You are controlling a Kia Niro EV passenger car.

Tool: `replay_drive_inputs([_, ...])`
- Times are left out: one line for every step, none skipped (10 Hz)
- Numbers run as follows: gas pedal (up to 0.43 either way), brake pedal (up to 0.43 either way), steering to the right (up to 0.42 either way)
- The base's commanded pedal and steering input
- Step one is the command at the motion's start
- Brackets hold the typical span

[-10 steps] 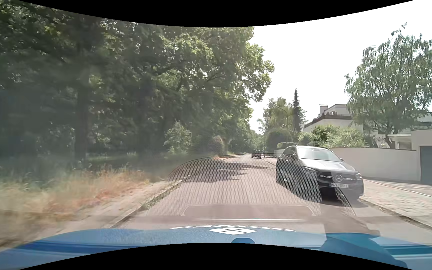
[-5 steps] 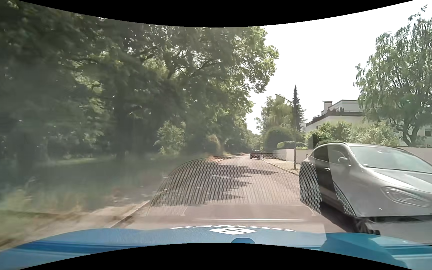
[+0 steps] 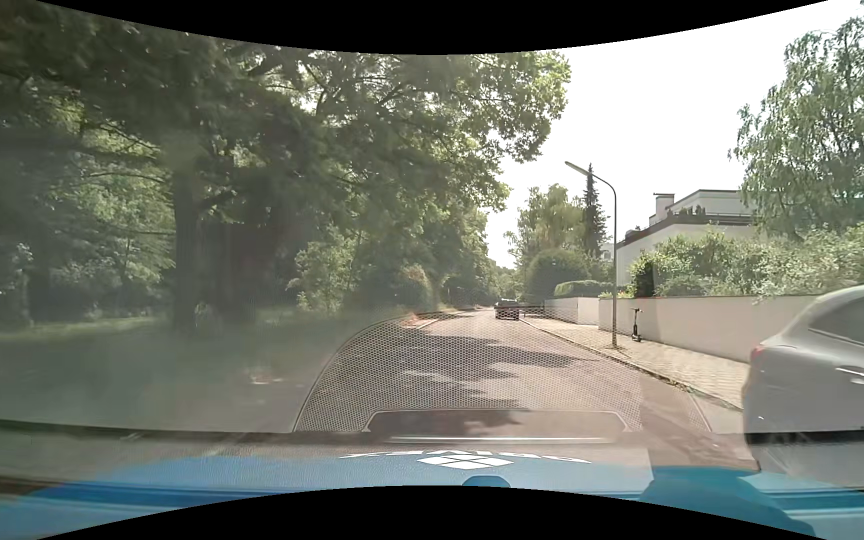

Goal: Follow the waypoints while adhering to traffic rules and regulations

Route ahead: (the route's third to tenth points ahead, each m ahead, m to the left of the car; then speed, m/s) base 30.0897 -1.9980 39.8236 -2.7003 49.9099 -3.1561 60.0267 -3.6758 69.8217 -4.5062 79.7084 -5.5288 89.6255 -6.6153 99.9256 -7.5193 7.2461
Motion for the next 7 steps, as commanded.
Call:
replay_drive_inputs([0.157, 0.000, 0.022])
replay_drive_inputs([0.138, 0.000, 0.021])
replay_drive_inputs([0.130, 0.000, 0.021])
replay_drive_inputs([0.130, 0.000, 0.021])
replay_drive_inputs([0.130, 0.000, 0.021])
replay_drive_inputs([0.130, 0.000, 0.020])
replay_drive_inputs([0.130, 0.000, 0.018])
